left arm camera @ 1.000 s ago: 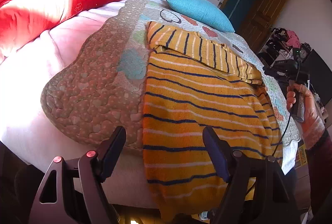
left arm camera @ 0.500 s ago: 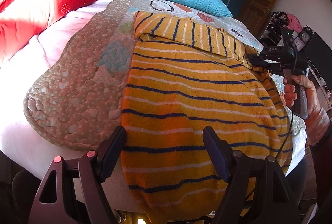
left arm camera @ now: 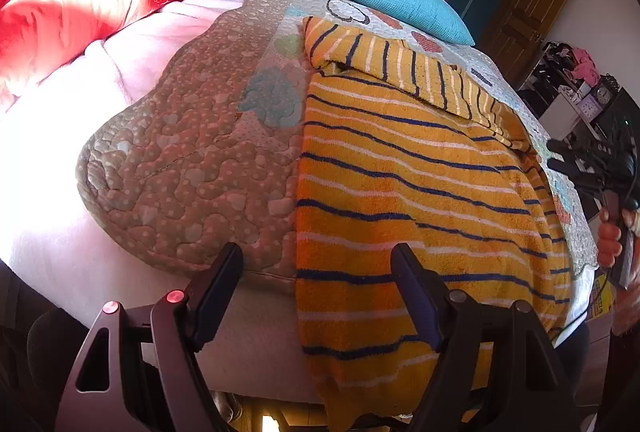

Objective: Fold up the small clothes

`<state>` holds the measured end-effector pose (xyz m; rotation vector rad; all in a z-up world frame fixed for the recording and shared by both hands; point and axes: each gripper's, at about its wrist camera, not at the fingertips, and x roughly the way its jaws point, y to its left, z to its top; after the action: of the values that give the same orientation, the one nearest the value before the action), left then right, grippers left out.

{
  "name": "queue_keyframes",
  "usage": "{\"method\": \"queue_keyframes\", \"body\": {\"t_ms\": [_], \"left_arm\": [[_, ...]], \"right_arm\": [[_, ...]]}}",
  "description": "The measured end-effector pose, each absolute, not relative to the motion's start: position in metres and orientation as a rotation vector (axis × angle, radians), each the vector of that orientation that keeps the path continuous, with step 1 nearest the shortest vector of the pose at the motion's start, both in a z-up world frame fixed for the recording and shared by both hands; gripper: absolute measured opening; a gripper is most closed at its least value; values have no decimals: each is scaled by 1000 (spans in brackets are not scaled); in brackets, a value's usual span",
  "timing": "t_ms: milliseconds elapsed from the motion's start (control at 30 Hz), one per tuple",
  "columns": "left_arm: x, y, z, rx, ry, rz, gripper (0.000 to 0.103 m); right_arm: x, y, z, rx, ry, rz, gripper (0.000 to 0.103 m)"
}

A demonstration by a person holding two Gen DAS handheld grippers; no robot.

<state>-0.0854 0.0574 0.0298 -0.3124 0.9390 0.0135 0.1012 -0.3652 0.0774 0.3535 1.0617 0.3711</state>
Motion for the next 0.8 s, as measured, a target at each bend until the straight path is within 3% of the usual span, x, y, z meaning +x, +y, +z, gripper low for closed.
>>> {"method": "queue_keyframes", "body": {"t_ms": [300, 500, 800], "left_arm": [[-83, 29, 26, -167, 933, 41, 75], [-85, 29, 33, -139, 930, 45, 61], [-57, 39, 55, -167, 864, 86, 61]], "right_arm": [[50, -396, 54, 223, 1067, 273, 51], [20, -408, 43, 217, 1022, 250, 51], [6, -418, 49, 254, 932, 221, 56]]}}
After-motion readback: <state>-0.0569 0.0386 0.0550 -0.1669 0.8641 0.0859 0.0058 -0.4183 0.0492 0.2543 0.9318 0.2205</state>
